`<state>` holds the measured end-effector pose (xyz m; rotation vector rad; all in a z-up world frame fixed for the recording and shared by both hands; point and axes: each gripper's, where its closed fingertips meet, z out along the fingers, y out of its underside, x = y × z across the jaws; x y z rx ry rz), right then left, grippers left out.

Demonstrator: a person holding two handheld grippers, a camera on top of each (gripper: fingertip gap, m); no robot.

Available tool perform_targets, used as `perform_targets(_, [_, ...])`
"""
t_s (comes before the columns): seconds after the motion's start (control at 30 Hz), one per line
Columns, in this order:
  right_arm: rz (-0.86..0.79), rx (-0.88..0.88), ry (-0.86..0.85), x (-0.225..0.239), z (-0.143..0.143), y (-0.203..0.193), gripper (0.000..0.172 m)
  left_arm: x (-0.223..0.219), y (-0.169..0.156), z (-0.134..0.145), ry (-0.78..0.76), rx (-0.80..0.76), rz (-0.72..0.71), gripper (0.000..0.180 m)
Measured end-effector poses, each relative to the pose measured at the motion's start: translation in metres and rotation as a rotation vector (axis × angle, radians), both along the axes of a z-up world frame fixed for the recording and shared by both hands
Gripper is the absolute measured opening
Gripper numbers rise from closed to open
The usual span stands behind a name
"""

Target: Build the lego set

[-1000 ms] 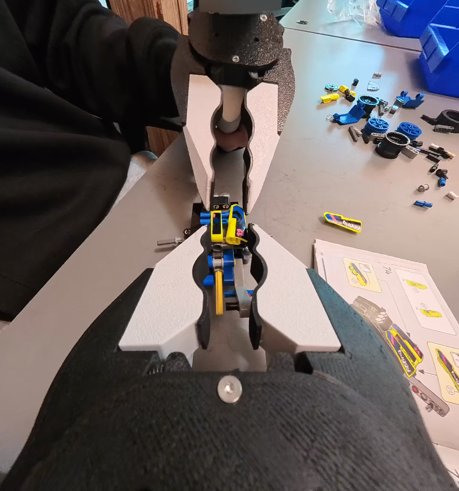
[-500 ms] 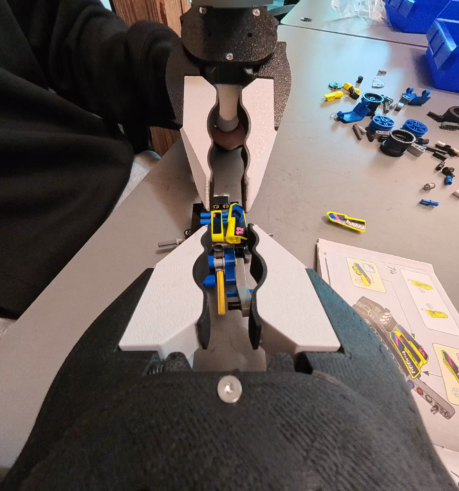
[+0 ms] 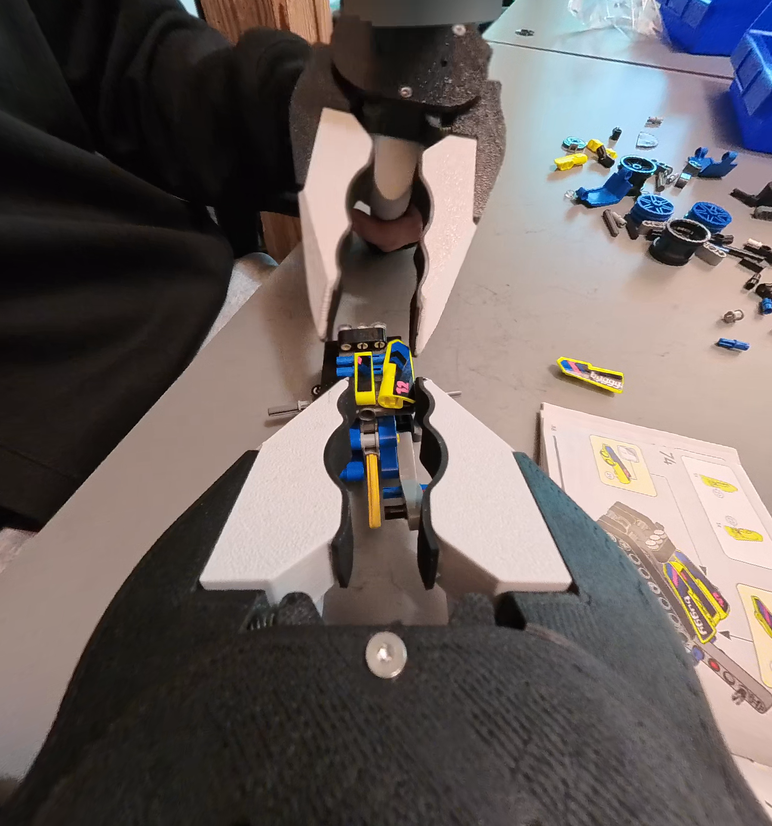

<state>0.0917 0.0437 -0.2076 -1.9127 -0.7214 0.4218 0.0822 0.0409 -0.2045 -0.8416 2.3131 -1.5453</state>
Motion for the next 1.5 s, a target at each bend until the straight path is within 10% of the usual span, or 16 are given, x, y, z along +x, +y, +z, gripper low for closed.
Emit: perform_targets(1.5, [-0.022, 0.023, -0.023, 0.003, 0.001, 0.002, 0.026, 0.005, 0.002, -0.009, -0.13, 0.155, -0.087, 0.034])
